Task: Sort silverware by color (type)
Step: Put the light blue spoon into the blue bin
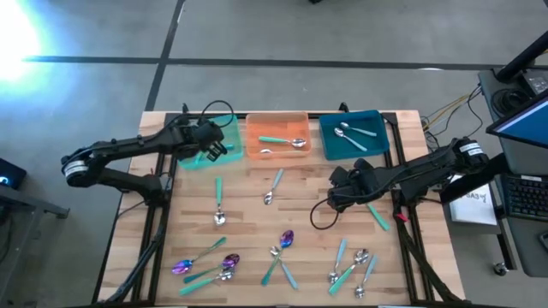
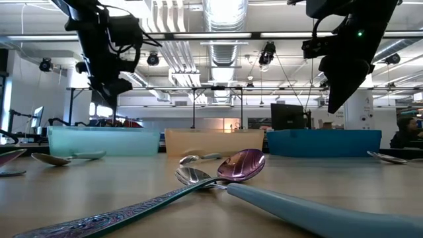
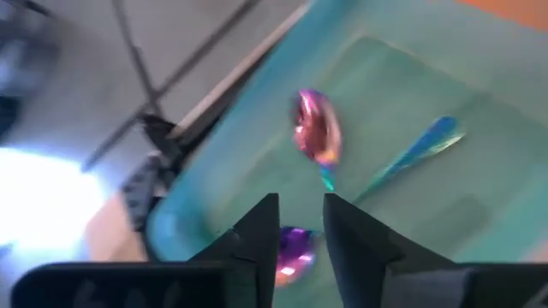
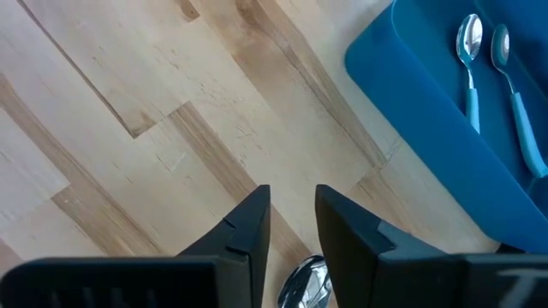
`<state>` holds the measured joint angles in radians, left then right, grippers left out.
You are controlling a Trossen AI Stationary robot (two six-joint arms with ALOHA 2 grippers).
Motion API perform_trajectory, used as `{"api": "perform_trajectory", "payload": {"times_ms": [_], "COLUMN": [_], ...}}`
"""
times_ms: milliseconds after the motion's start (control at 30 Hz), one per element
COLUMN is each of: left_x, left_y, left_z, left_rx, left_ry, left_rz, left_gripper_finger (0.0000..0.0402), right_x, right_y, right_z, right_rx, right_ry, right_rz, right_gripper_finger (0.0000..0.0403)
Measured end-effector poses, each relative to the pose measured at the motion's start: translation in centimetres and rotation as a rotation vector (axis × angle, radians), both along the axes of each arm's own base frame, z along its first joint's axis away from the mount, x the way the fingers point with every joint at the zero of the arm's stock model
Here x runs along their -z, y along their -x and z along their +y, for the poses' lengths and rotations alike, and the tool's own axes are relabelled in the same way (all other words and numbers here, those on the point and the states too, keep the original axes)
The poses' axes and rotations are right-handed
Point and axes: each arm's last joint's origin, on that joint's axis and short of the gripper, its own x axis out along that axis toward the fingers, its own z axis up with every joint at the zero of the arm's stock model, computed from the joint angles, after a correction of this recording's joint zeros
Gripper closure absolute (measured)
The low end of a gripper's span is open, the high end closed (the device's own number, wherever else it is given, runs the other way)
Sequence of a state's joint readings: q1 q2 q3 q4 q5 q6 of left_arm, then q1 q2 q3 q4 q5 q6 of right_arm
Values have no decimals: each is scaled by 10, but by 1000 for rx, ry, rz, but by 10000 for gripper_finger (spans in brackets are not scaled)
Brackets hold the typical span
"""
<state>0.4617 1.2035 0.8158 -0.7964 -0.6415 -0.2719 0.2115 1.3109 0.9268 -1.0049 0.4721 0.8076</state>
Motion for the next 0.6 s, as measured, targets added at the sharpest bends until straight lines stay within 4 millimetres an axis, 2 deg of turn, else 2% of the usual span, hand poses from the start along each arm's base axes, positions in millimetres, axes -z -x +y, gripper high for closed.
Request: {"api": "perform_trajectory", "payload": {"times_ms": [133, 267, 400, 600], "left_x": [-4, -11, -13, -17], "left_y": [-6, -15, -23, -36], "left_z": [-8, -25, -51, -103], "left_rx": [51, 153, 235, 387], "left_ry": [-1, -20, 53, 121], "left_rz": [-72, -198, -326, -472], "left_gripper_finger": [306, 303, 303, 303], "right_x": [0, -3, -7, -9], "right_y": [-4, -15, -28, -48], "right_z": [1, 3, 6, 10], "right_rx": [-48, -148, -260, -422], "right_ry": [3, 8, 28, 92], "right_rz": [-17, -94, -189, -286], "right_gripper_finger": [317, 317, 320, 318]}}
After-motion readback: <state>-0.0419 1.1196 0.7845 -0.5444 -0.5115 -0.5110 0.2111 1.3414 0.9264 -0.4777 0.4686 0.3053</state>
